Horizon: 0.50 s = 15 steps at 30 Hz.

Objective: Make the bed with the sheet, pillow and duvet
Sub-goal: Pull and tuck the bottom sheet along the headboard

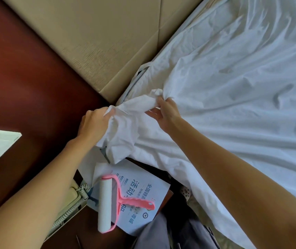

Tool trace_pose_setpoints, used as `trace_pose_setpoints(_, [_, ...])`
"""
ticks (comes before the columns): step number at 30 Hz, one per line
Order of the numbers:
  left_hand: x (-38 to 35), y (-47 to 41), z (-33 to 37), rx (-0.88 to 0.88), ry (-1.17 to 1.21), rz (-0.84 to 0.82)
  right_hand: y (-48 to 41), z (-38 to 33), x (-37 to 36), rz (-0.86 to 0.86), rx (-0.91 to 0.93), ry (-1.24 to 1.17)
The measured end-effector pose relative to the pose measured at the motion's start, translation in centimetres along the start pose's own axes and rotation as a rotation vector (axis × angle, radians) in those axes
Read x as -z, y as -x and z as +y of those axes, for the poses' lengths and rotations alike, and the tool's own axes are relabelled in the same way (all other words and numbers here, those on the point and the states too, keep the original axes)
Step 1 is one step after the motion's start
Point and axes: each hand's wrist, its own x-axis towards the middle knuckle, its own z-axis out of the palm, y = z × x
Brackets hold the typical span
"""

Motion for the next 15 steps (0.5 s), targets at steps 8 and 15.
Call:
trace_pose_setpoints(8, [2.5,2.0,-5.7,0.368,-0.061,0.262,-0.8,0.3,-1.4,-0.03,-0.038,0.182])
trace_pose_setpoints(15, [0.7,2.3,-4.6,0.151,-0.329,0.183,-0.6,1.9,-3.9,-0.126,-0.087,0.15])
